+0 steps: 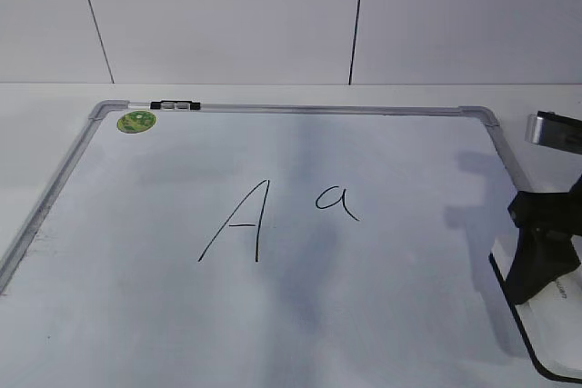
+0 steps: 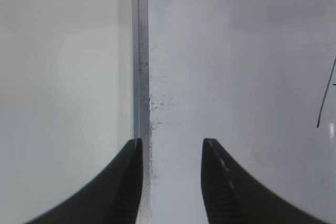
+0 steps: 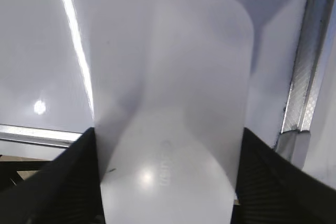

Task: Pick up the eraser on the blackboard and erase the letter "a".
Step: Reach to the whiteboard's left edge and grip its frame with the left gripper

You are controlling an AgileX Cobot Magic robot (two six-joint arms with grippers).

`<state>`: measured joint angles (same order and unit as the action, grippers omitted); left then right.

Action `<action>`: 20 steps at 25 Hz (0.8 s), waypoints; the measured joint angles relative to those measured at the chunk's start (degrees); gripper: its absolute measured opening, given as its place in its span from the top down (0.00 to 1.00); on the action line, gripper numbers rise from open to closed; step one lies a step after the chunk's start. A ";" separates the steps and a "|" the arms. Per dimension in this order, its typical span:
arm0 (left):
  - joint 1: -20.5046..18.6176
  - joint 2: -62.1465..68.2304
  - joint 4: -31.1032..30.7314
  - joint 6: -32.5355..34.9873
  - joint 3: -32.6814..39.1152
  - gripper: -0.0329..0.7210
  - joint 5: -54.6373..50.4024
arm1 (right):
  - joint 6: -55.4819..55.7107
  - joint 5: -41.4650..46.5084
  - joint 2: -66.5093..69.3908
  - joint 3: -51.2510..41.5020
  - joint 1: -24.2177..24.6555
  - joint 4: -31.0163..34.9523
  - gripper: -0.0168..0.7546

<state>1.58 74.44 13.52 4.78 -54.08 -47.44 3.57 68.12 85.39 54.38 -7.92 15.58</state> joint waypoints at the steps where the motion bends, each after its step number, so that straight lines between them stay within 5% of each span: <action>1: 0.00 2.40 0.00 0.00 -1.39 0.58 -0.48 | -0.24 0.00 0.00 0.00 0.00 0.00 0.25; 9: 0.00 17.74 -2.31 -0.91 -10.56 0.57 -3.57 | -1.08 0.05 0.00 0.00 0.00 0.12 0.25; 20: 0.00 29.34 -6.09 -4.78 -13.76 0.57 -5.25 | -1.58 0.17 0.00 0.03 0.00 0.12 0.25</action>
<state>1.58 103.77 7.43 0.00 -67.84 -52.69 1.99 68.30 85.39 54.41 -7.92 15.69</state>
